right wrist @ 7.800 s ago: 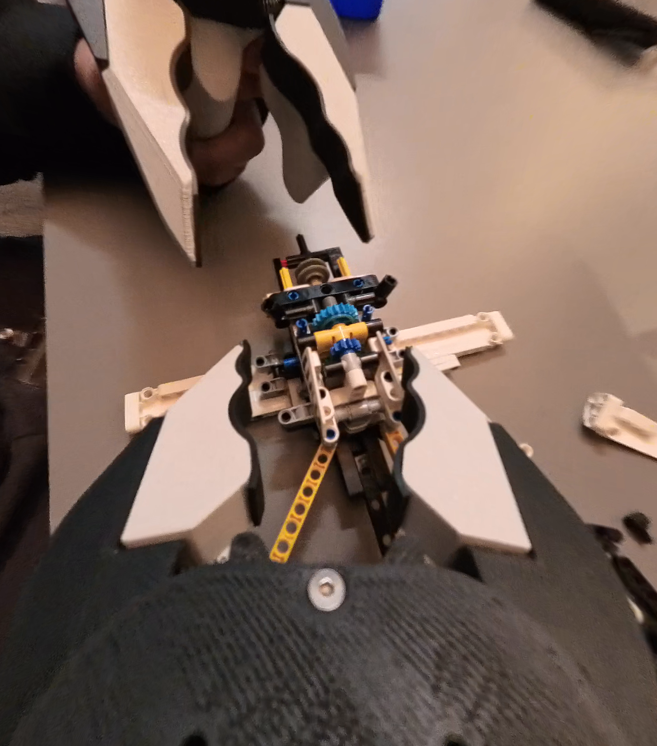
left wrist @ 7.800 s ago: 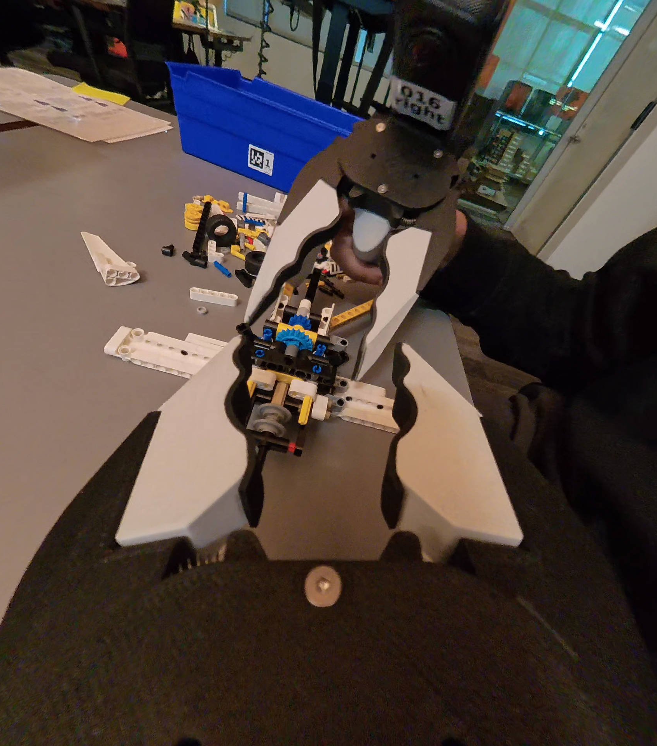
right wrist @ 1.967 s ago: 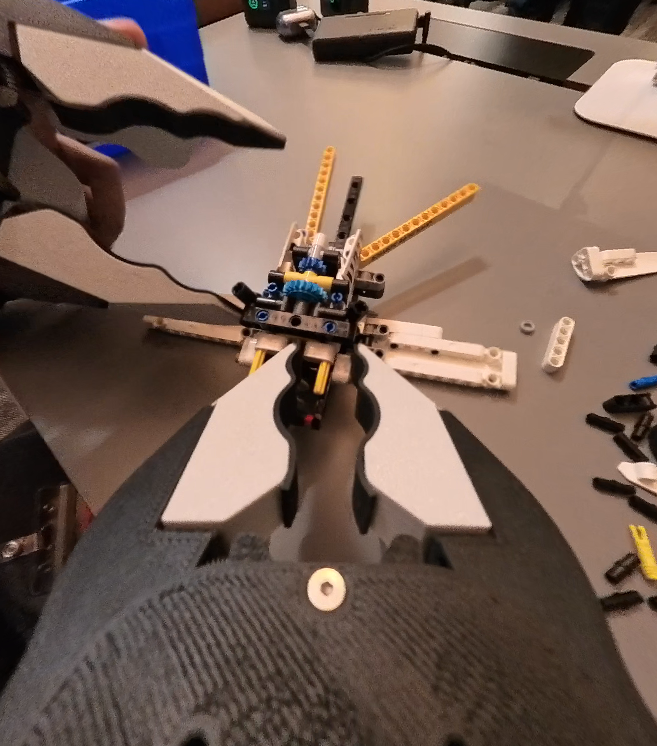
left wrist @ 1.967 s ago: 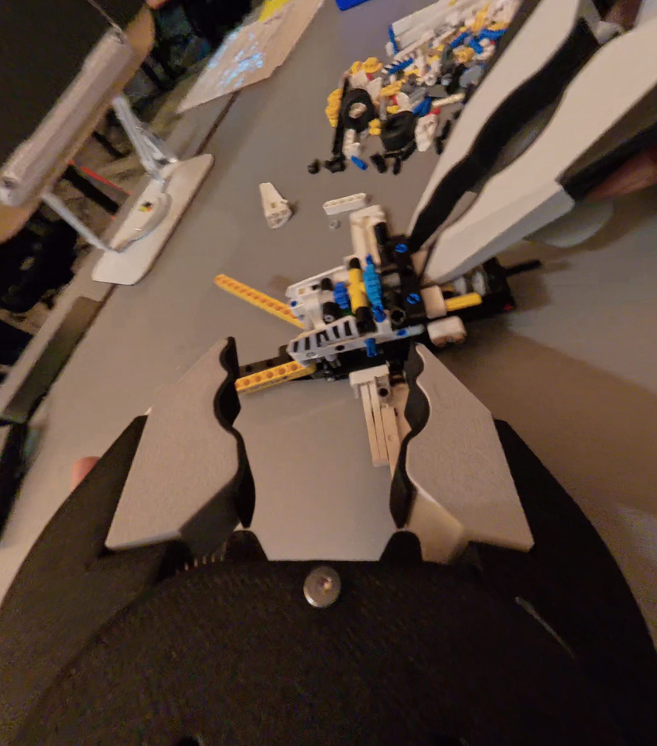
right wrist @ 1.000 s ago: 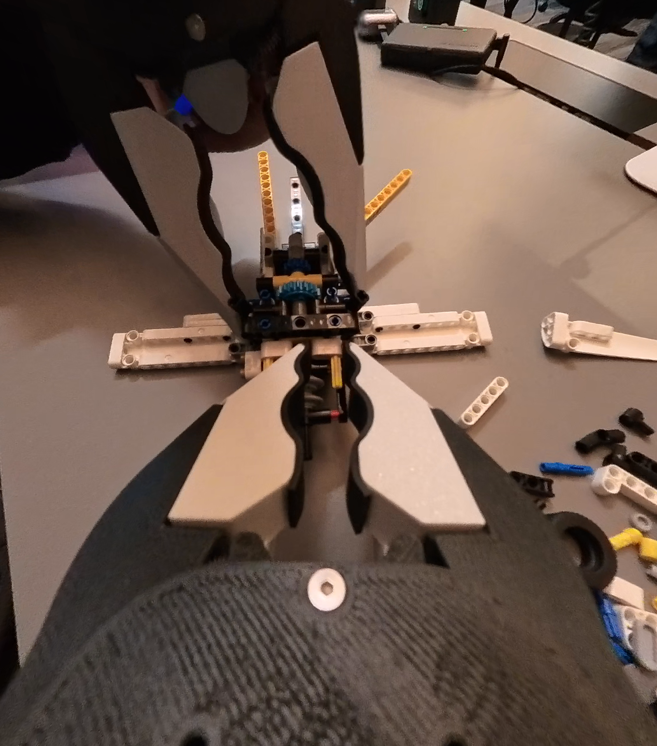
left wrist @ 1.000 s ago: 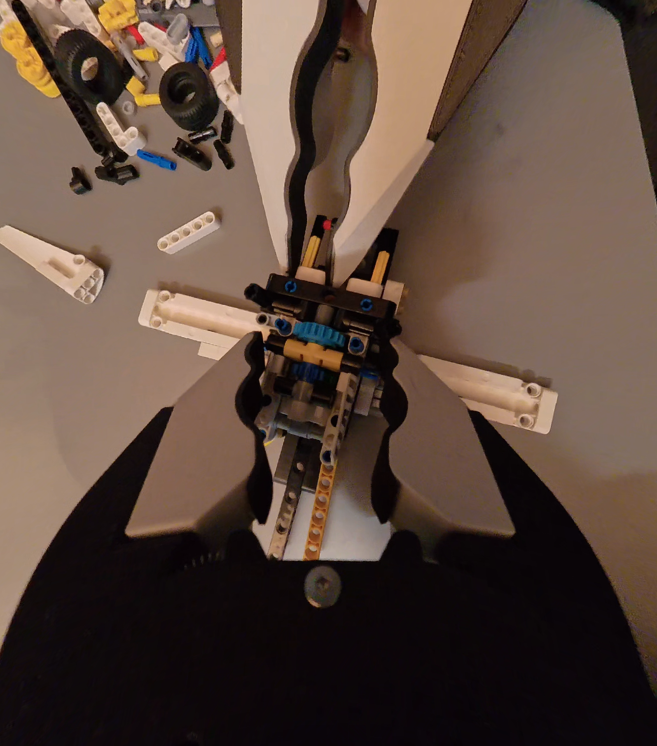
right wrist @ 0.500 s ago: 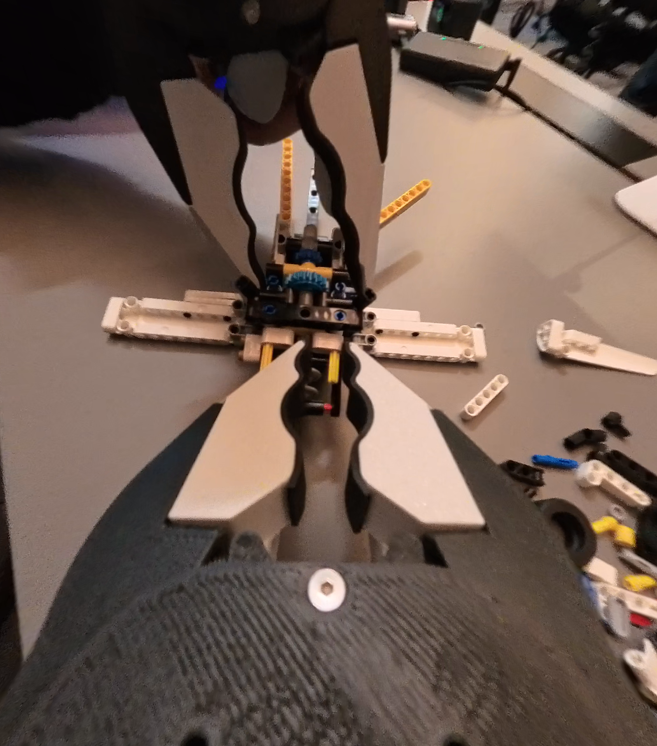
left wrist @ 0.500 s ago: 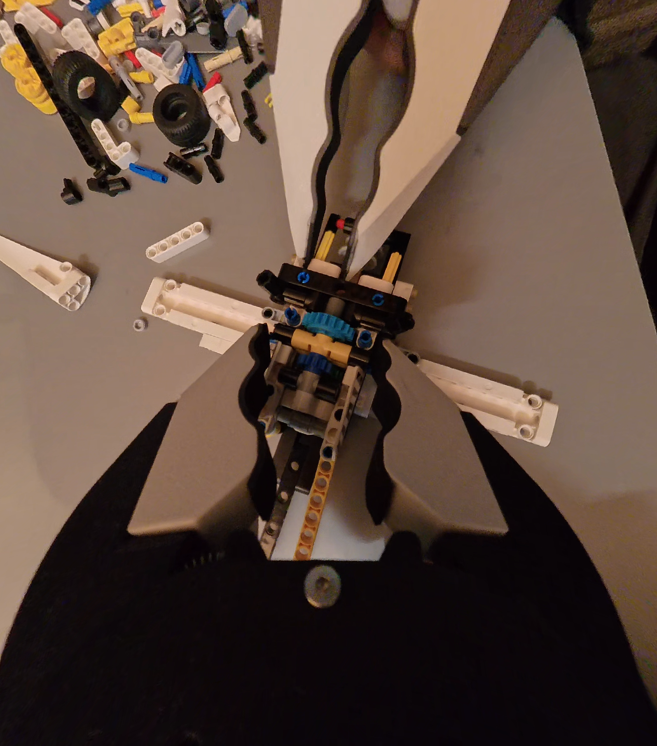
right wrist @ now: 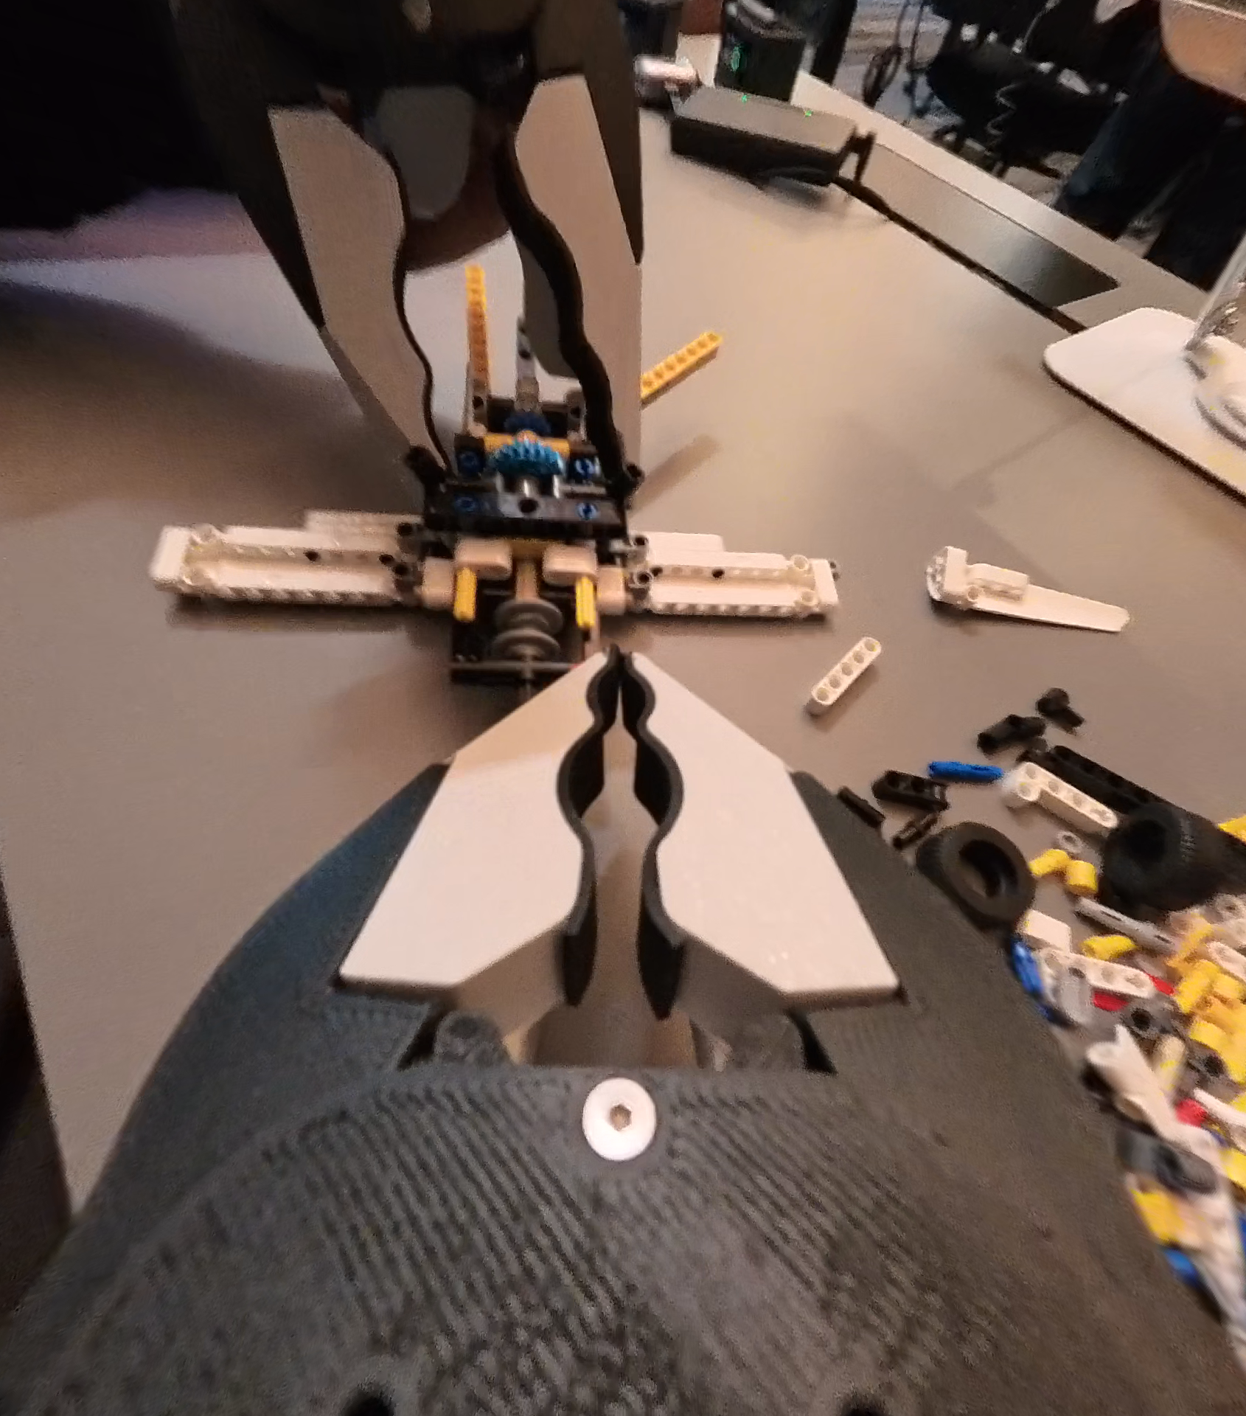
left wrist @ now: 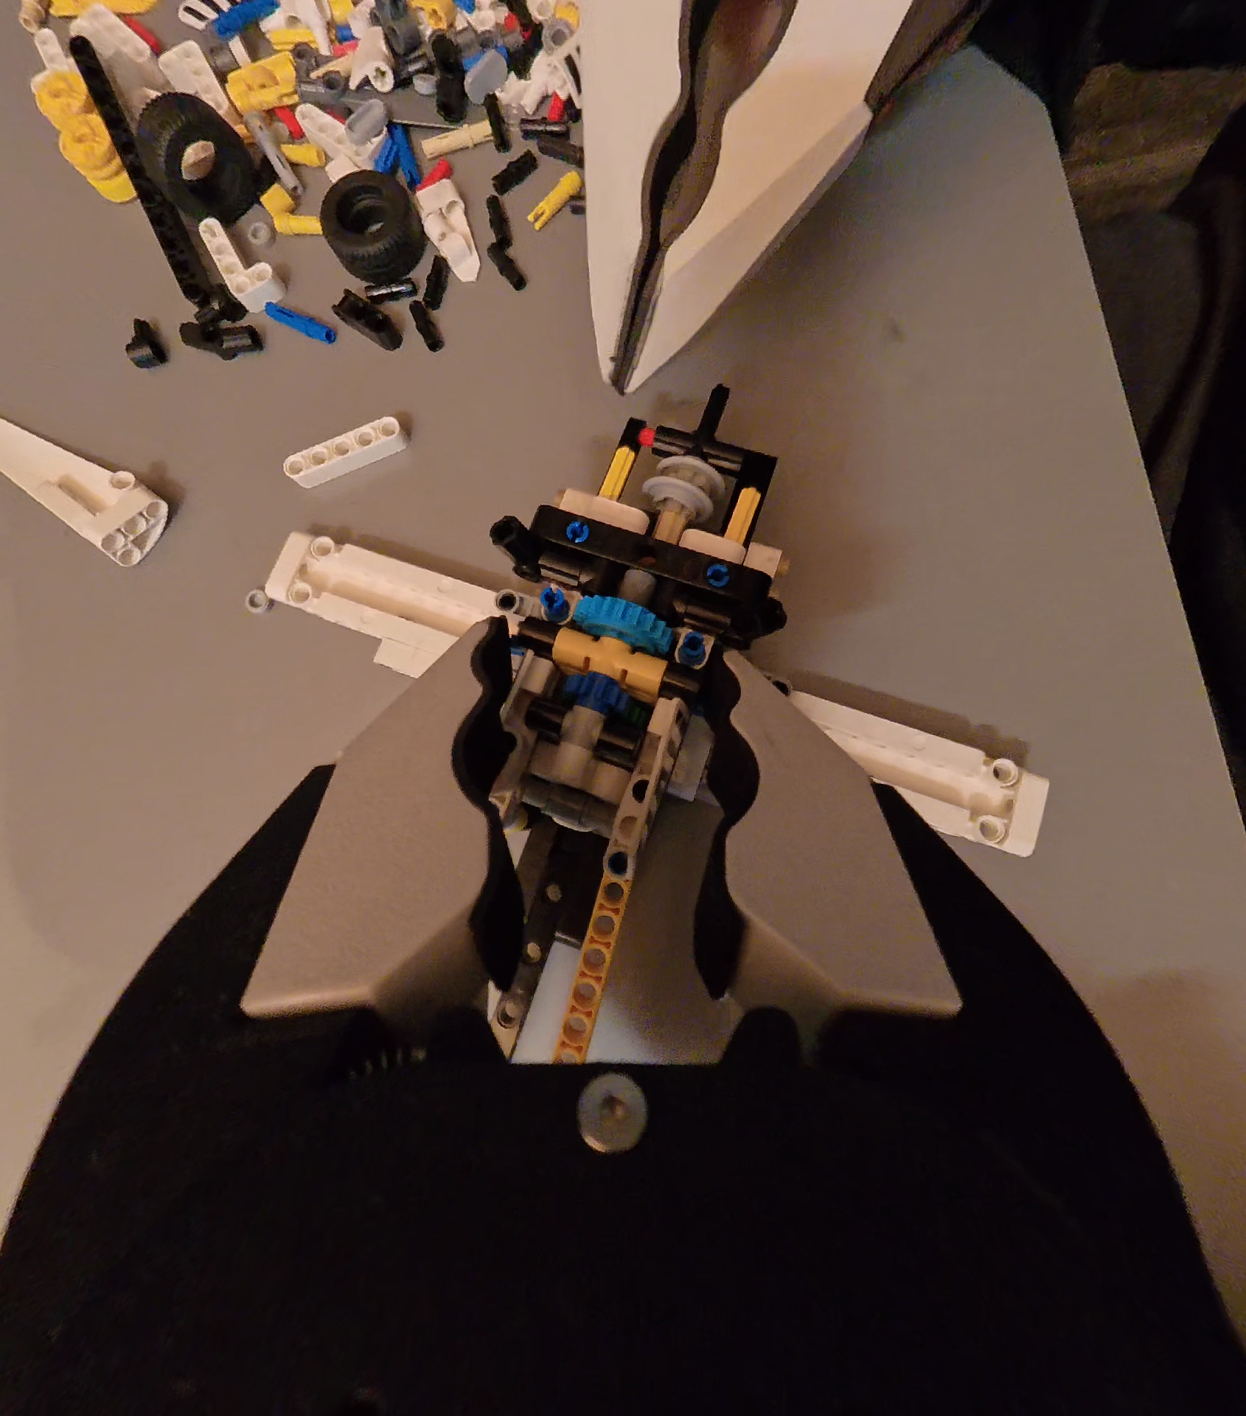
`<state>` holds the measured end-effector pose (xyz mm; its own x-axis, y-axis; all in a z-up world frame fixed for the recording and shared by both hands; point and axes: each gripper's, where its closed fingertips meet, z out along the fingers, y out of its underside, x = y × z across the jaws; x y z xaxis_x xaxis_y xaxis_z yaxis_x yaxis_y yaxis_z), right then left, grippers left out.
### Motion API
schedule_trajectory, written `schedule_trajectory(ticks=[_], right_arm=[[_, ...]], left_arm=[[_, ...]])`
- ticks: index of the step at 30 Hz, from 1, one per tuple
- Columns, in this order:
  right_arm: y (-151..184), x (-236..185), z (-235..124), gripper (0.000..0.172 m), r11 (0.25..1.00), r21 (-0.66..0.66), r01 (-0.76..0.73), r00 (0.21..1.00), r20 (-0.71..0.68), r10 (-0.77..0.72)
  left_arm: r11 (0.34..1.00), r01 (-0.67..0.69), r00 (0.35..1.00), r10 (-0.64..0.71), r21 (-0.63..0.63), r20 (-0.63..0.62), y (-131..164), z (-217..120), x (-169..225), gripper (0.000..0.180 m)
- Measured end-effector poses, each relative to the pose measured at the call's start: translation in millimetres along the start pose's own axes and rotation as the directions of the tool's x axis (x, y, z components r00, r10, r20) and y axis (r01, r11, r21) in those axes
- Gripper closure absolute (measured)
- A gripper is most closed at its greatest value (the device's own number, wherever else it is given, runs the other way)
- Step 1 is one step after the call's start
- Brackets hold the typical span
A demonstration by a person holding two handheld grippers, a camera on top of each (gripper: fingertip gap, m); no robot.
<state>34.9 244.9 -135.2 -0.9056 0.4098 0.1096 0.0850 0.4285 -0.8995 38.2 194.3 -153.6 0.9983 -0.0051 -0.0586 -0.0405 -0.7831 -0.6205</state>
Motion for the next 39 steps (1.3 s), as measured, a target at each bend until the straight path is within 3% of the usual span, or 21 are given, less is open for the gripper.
schedule_trajectory(ticks=[3,6,8,12,25,30,36,39], right_arm=[[-11,0,3,0.161,0.998,0.051,-0.045,0.998,0.040,0.043],[-8,-8,15,0.144,0.999,0.003,-0.035,0.995,0.093,0.034],[-7,-13,24,0.142,0.999,-0.027,-0.018,0.993,0.117,0.021],[-11,-16,32,0.158,0.999,-0.033,-0.020,0.987,0.159,0.025],[-10,-17,28,0.159,0.998,-0.033,-0.058,0.981,0.183,0.063],[-8,-16,27,0.159,0.976,-0.062,0.207,0.978,0.039,-0.205],[-7,-17,22,0.159,0.996,-0.041,-0.082,0.978,0.190,0.089],[-6,-17,20,0.159,0.992,-0.051,-0.113,0.970,0.211,0.122]], left_arm=[[0.999,-0.022,1.000,0.023,-0.027,0.010,0,2,1,0.129],[0.999,-0.024,1.000,0.025,-0.030,0.019,0,2,1,0.129],[0.999,-0.024,0.999,0.024,-0.025,0.023,0,2,1,0.130],[1.000,-0.026,0.999,0.026,-0.017,0.031,1,1,1,0.130],[0.999,-0.027,0.997,0.025,0.025,0.076,1,1,2,0.129],[0.999,-0.024,0.998,0.022,0.022,0.066,0,2,2,0.129],[0.999,-0.027,0.998,0.025,0.027,0.058,-3,5,5,0.129],[0.999,-0.021,0.998,0.020,0.029,0.052,-4,6,5,0.128]])
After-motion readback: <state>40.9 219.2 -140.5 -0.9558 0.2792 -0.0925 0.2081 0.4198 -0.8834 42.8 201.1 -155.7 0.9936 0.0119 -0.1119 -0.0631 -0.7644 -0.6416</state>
